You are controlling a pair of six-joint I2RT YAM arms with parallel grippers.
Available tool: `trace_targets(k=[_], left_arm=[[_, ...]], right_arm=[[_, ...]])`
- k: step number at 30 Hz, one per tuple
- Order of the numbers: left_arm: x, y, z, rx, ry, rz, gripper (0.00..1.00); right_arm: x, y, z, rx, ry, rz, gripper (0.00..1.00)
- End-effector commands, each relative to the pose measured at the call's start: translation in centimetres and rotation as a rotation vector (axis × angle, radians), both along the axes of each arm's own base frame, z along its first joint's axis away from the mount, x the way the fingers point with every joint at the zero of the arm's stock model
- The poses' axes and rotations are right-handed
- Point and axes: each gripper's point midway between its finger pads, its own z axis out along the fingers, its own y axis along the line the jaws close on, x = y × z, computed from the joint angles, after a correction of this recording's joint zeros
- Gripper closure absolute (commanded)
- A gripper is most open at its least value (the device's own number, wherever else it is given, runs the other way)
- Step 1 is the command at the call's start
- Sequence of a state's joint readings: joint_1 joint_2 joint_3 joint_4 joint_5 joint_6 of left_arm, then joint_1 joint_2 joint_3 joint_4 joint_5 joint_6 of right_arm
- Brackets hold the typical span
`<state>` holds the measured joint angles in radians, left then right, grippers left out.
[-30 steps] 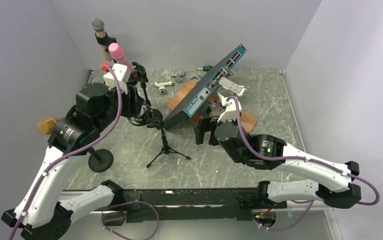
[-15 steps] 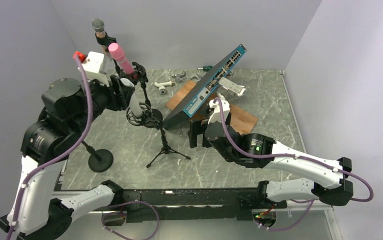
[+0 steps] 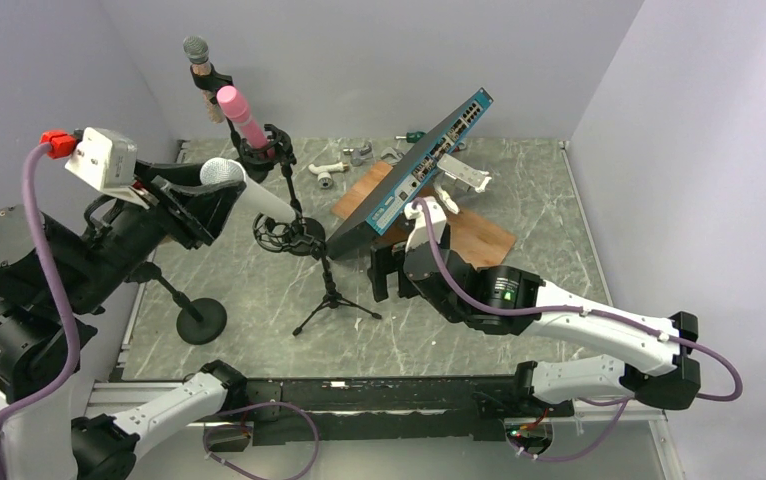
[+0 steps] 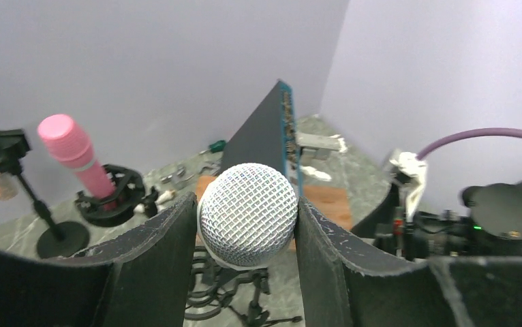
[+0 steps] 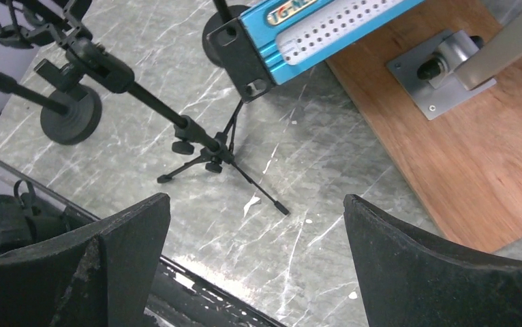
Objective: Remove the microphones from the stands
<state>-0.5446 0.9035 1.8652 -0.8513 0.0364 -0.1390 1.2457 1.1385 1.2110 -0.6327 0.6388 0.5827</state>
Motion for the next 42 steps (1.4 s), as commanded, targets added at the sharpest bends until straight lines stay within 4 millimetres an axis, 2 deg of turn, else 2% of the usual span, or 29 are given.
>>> trace_targets(k=[1,5,8,14,20,23,29,30,32,35,37,38,39,41,42], left_arm=[[-1.7,-2.9,1.7,-0.06,-0.023,-0.185,1.0],[-2.4,-4.8,1.0,-0.059,0.026,-0.299,1.0],[-2.5,-6.4,0.1,-0.051,0.079,-0.379,1.0],[-3.0,-8.9,-1.5,-0.063,0.165,-0.525,1.0],[-3.2,-11.2,-3.0,-0.095,0.253,-0.661,1.0],[-3.1,-12.0,-3.7,-0.111,0.292,-0.709,1.0],[-2.9,-12.7,-4.6,-0.121,0.316,-0.74,1.0],[-2.8,-12.8,-4.7,-0.123,0.319,-0.743,1.0],[-2.8,-12.9,-4.8,-0.125,0.324,-0.746,1.0],[-2.6,-12.9,-5.1,-0.124,0.326,-0.744,1.0],[-2.6,-12.8,-5.2,-0.122,0.32,-0.737,1.0],[-2.4,-12.7,-5.2,-0.119,0.319,-0.72,1.0],[-2.0,-12.4,-5.3,-0.111,0.317,-0.689,0.89],[-0.8,-11.5,-5.6,-0.088,0.308,-0.582,0.36],[-0.2,-10.8,-5.8,-0.079,0.3,-0.52,0.14]], right_arm=[[-0.8,2.2,2.2,0.052,-0.013,0.117,0.0],[-3.5,4.8,5.0,0.18,-0.016,0.329,0.0],[-4.7,5.3,6.8,0.26,-0.037,0.41,0.0],[-5.0,5.0,8.1,0.309,-0.084,0.433,0.0],[-7.0,5.9,9.3,0.402,-0.146,0.577,0.02],[-7.8,6.3,9.9,0.43,-0.172,0.633,0.08],[-7.7,6.6,8.9,0.413,-0.157,0.626,0.26],[-7.5,6.5,8.7,0.408,-0.154,0.618,0.31],[-7.2,6.4,8.4,0.4,-0.151,0.601,0.45],[-6.8,6.2,7.9,0.388,-0.151,0.573,0.73],[-6.4,5.8,7.6,0.374,-0.152,0.546,0.96],[-6.1,5.5,7.5,0.368,-0.149,0.522,1.0],[-5.7,5.2,7.3,0.361,-0.146,0.496,1.0],[-5.1,4.4,7.0,0.35,-0.146,0.443,1.0],[-4.8,3.9,6.8,0.348,-0.146,0.417,1.0]])
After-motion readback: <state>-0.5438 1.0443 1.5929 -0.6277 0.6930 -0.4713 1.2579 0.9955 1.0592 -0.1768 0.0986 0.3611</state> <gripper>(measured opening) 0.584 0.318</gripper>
